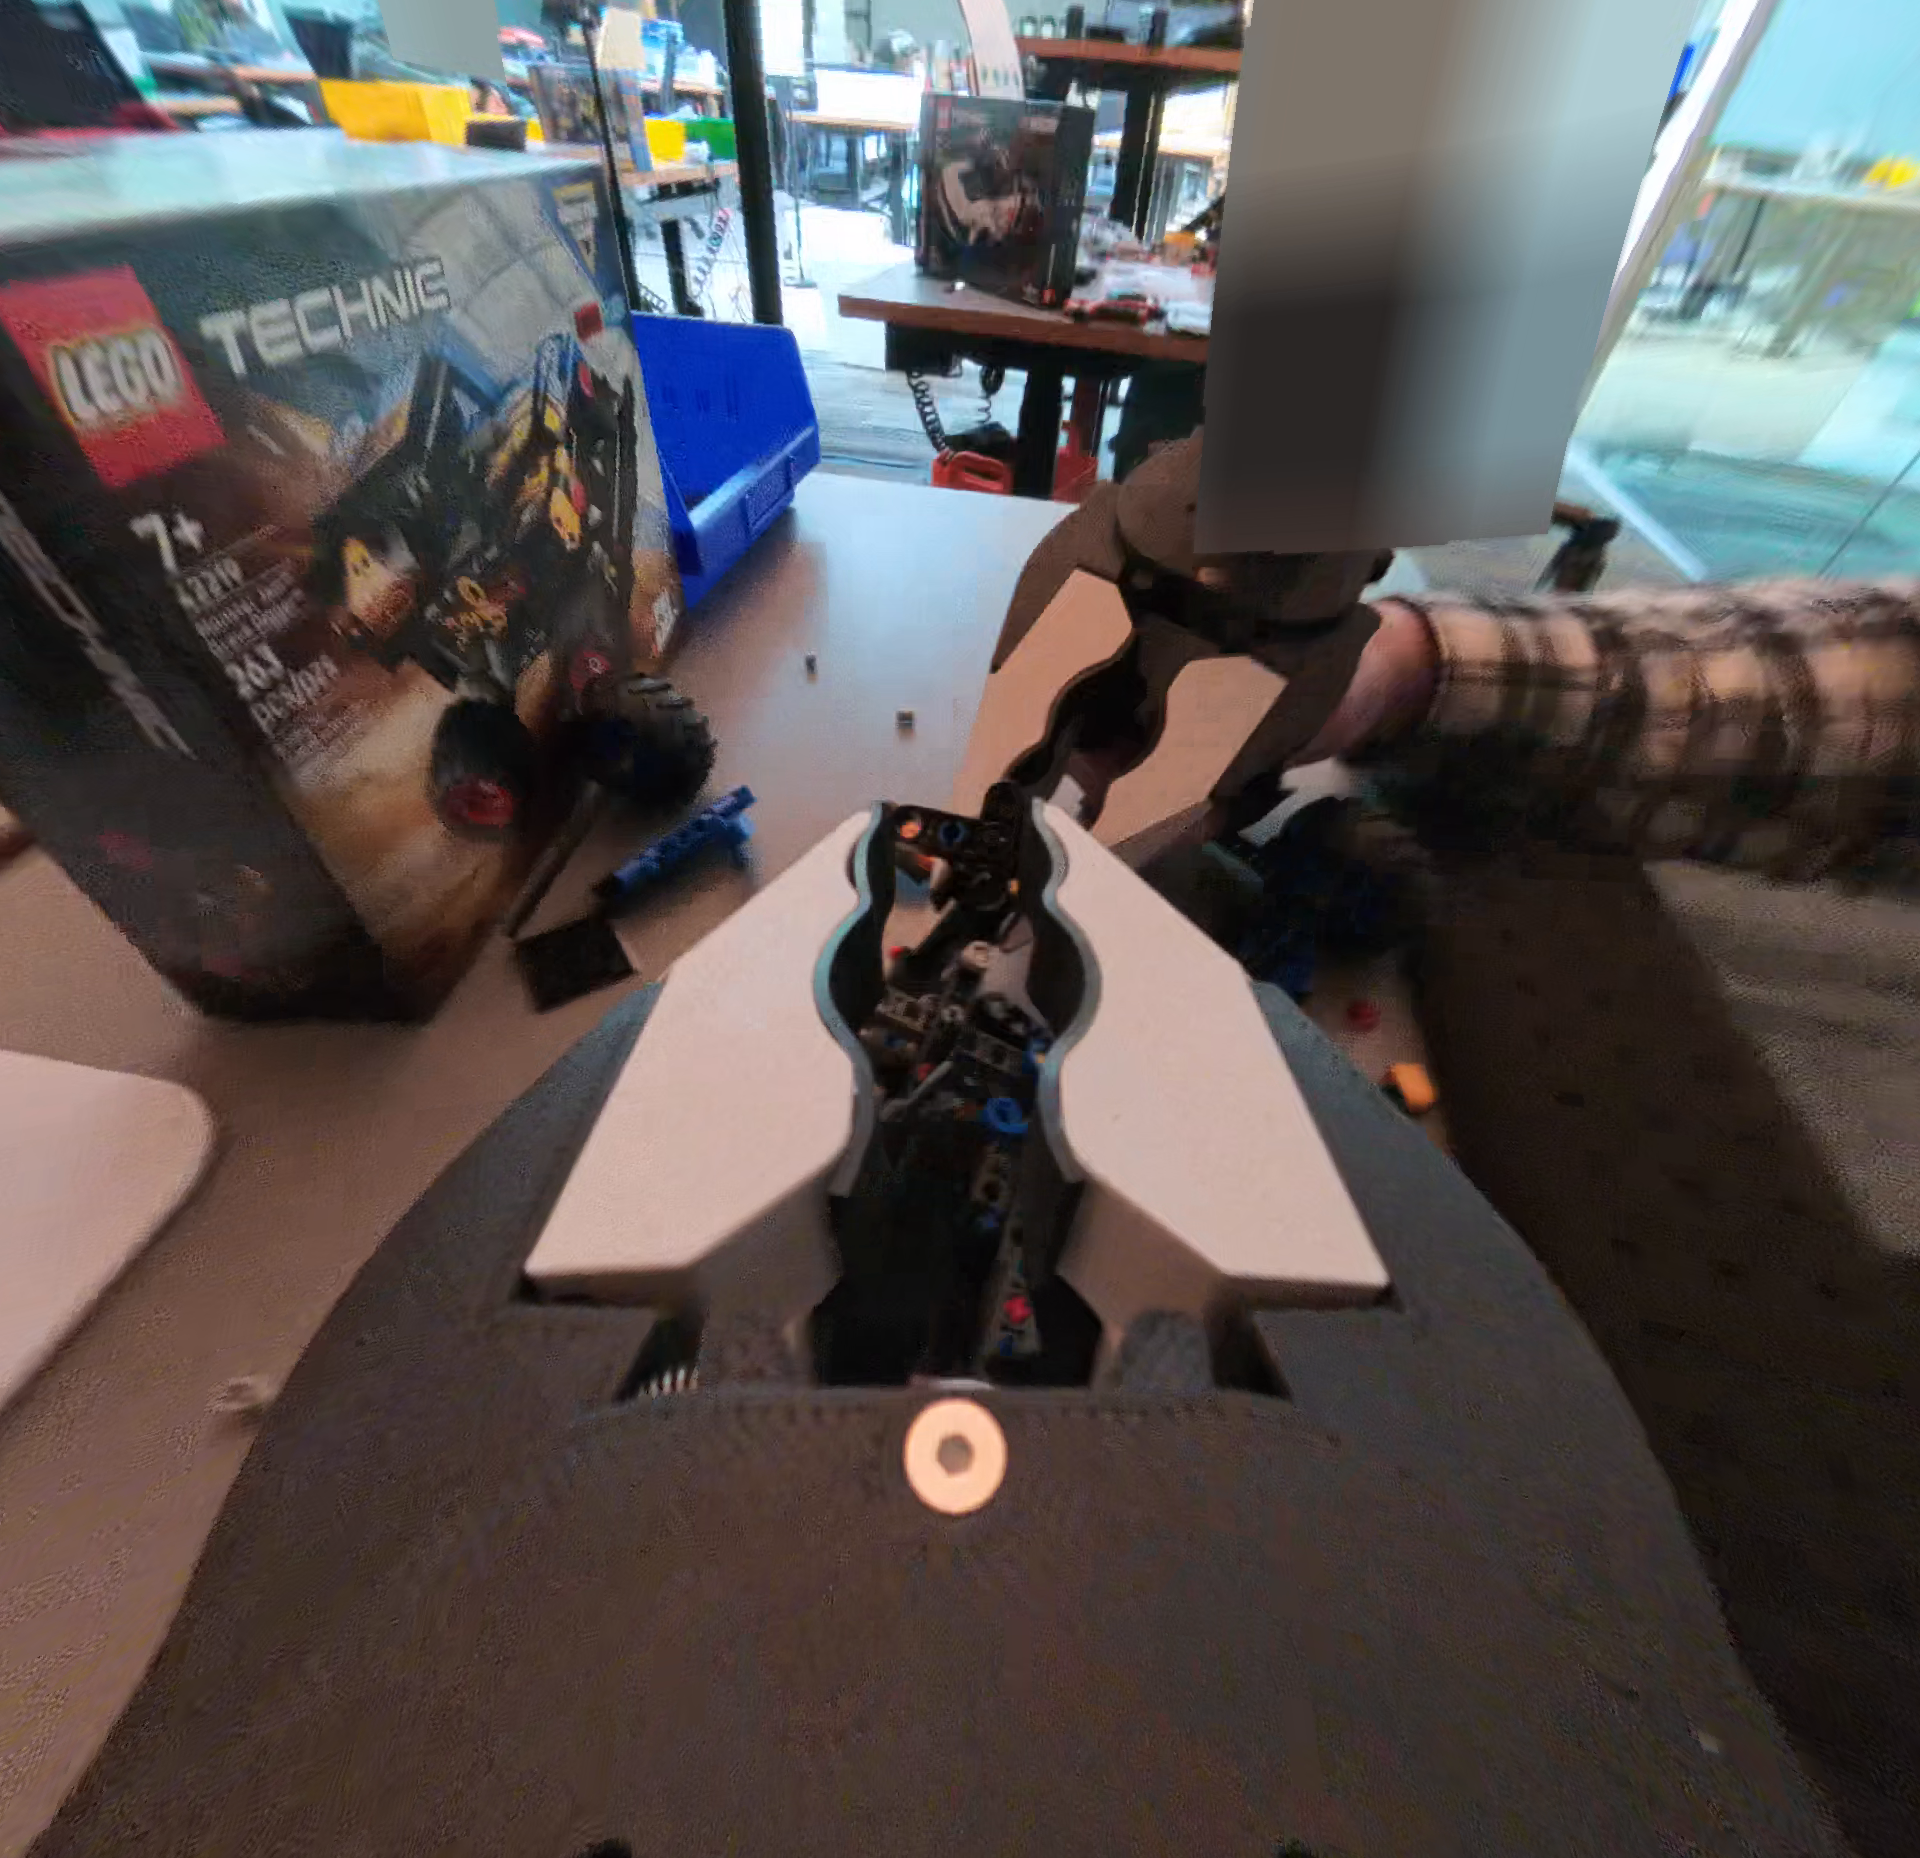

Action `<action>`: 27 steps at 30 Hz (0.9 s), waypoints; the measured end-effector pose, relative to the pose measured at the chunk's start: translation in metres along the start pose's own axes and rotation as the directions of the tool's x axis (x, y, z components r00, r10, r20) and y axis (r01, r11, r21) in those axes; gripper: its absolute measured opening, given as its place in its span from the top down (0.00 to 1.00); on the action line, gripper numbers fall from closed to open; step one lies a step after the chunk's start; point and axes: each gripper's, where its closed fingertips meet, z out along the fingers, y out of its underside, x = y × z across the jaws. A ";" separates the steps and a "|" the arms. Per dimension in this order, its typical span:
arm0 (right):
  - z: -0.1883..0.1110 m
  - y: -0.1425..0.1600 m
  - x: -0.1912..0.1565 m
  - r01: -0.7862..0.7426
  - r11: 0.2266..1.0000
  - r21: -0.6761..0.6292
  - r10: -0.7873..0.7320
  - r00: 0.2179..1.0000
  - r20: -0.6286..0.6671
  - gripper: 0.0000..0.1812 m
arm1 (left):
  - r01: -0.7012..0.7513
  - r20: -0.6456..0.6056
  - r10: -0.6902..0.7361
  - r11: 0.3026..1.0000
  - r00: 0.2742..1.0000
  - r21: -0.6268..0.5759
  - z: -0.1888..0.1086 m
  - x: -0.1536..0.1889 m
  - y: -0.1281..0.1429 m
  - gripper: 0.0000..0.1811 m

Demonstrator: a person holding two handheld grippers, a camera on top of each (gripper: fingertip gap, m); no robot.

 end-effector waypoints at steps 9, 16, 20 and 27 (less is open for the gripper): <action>0.001 -0.005 -0.007 0.036 0.999 0.022 -0.036 0.999 0.023 0.92 | -0.166 0.026 0.180 0.947 0.983 -0.277 -0.015 -0.014 0.038 0.88; -0.006 -0.002 -0.002 0.045 0.999 0.019 -0.045 0.999 0.023 0.92 | -0.208 0.010 0.233 0.885 0.972 -0.416 -0.041 -0.008 0.049 0.84; -0.009 0.000 0.001 0.026 1.000 0.017 -0.026 0.999 0.029 0.92 | -0.222 -0.049 0.229 0.837 0.972 -0.500 -0.052 0.007 0.070 0.80; -0.011 0.001 0.001 0.041 0.999 0.009 -0.041 0.999 0.027 0.92 | -0.247 0.084 0.315 0.860 0.945 -0.447 -0.054 -0.018 0.045 0.76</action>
